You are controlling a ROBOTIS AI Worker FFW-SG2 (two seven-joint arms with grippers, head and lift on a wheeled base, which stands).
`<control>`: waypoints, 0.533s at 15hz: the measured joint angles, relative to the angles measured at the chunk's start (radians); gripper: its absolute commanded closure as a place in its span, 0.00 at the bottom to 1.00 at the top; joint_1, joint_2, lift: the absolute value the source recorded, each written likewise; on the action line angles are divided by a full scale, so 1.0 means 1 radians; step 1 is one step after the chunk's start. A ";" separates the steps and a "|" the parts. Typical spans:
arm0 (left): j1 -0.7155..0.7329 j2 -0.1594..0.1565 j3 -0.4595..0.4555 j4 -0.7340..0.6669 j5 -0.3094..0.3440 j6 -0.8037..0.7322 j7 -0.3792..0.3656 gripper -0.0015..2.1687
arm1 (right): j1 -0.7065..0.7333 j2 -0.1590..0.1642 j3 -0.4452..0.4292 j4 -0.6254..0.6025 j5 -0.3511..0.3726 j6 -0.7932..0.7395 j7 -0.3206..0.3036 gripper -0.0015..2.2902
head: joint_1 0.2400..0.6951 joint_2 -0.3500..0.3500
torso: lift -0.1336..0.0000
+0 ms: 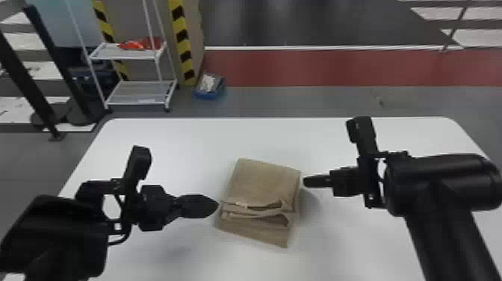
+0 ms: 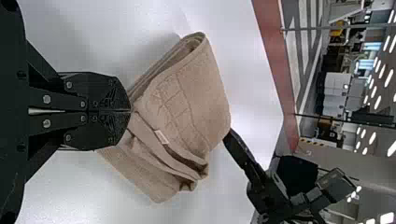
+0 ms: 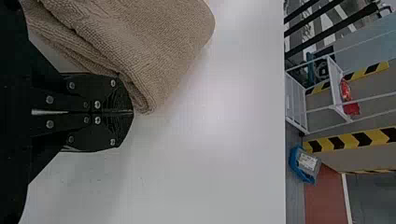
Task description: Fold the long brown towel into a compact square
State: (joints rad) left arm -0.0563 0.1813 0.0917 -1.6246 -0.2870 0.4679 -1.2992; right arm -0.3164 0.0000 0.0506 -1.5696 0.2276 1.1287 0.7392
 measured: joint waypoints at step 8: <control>0.001 -0.013 -0.063 0.044 -0.035 -0.030 -0.021 0.99 | -0.020 0.000 0.033 0.047 -0.009 -0.060 -0.010 0.89 | 1.00 0.56 | 0.07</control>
State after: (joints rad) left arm -0.0552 0.1678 0.0283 -1.5807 -0.3218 0.4382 -1.3198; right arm -0.3363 0.0000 0.0840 -1.5228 0.2188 1.0685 0.7287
